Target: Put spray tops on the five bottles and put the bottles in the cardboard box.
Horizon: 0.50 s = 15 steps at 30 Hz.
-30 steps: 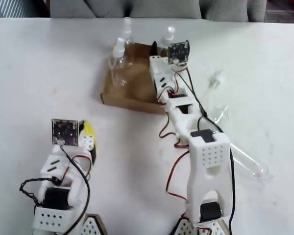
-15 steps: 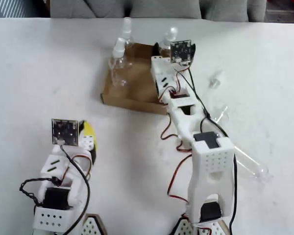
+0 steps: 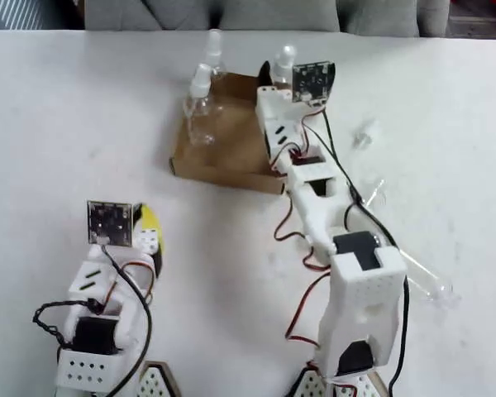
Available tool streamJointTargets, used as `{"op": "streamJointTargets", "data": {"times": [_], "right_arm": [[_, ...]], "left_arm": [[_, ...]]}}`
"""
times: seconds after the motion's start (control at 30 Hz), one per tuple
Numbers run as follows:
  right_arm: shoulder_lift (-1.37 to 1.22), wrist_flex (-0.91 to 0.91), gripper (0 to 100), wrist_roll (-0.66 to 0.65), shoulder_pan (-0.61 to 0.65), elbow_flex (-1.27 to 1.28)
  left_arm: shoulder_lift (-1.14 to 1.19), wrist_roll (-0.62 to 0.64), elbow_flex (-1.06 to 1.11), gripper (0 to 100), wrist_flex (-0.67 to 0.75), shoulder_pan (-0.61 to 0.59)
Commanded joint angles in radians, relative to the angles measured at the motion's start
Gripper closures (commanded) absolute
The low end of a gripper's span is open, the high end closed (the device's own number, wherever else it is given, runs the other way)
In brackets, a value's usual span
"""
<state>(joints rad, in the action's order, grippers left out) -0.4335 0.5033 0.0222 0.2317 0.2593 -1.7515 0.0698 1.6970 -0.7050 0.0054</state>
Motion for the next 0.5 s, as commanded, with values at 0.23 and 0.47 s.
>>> {"op": "streamJointTargets", "data": {"times": [0.23,0.47], "right_arm": [[0.298,-0.183,57.7,0.009,-0.010,-0.006],[0.515,-0.440,75.2,0.008,-0.033,-0.006]], "left_arm": [[-0.004,-0.051,0.000,98,0.025,-0.010],[-0.004,-0.052,0.000,98,0.025,-0.010]]}}
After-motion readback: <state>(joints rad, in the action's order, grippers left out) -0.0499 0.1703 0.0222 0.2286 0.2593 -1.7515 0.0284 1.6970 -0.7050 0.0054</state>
